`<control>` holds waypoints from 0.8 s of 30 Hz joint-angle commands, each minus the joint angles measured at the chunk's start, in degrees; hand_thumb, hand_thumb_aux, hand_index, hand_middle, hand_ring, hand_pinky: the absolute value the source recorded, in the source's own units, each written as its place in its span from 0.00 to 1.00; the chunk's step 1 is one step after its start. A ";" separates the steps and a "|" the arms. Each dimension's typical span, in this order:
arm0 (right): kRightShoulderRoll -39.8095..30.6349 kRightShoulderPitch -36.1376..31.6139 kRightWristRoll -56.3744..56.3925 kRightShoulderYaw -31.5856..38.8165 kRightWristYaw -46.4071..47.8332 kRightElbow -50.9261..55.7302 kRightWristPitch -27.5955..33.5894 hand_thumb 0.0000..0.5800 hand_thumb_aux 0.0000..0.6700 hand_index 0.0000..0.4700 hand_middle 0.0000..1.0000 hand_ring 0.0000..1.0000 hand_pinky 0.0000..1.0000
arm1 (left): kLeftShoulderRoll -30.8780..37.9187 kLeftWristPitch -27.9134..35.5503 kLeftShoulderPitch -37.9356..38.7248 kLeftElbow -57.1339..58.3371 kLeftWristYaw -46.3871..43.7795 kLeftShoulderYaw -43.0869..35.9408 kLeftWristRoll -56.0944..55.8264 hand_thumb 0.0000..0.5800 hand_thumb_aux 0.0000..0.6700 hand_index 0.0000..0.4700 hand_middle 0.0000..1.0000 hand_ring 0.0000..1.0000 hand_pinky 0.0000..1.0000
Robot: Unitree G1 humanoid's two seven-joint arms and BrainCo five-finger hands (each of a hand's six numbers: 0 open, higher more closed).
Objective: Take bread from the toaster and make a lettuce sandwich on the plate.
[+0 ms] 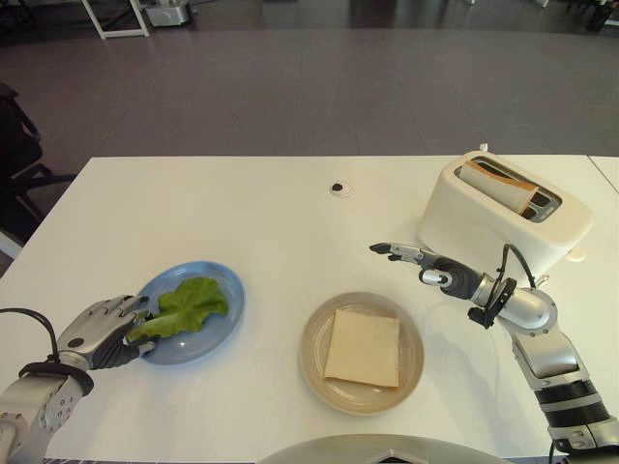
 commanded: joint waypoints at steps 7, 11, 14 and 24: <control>0.06 -0.07 -1.37 -0.05 -0.35 0.59 -0.93 0.00 0.00 0.00 0.00 0.00 0.00 | 1.54 -0.12 0.17 -1.58 -0.36 -2.79 -1.79 0.57 0.35 0.35 0.00 0.00 0.00; 0.31 -0.19 -1.99 0.22 -0.50 1.00 -1.17 0.00 0.00 0.00 0.00 0.00 0.00 | 1.56 -0.03 0.45 -2.52 -0.27 -2.83 -1.99 0.62 0.38 0.38 0.00 0.00 0.00; 0.38 -0.19 -2.79 0.33 -0.75 1.21 -1.52 0.00 0.00 0.00 0.00 0.00 0.00 | 1.55 -0.10 0.34 -2.51 -0.06 -3.05 -1.94 0.77 0.52 0.52 0.00 0.00 0.00; 0.84 -0.13 -3.61 0.58 -1.00 1.60 -1.79 0.00 0.00 0.00 0.00 0.00 0.00 | 1.52 -0.44 -0.08 -2.40 0.76 -4.14 -2.12 1.00 1.00 1.00 0.00 0.00 0.00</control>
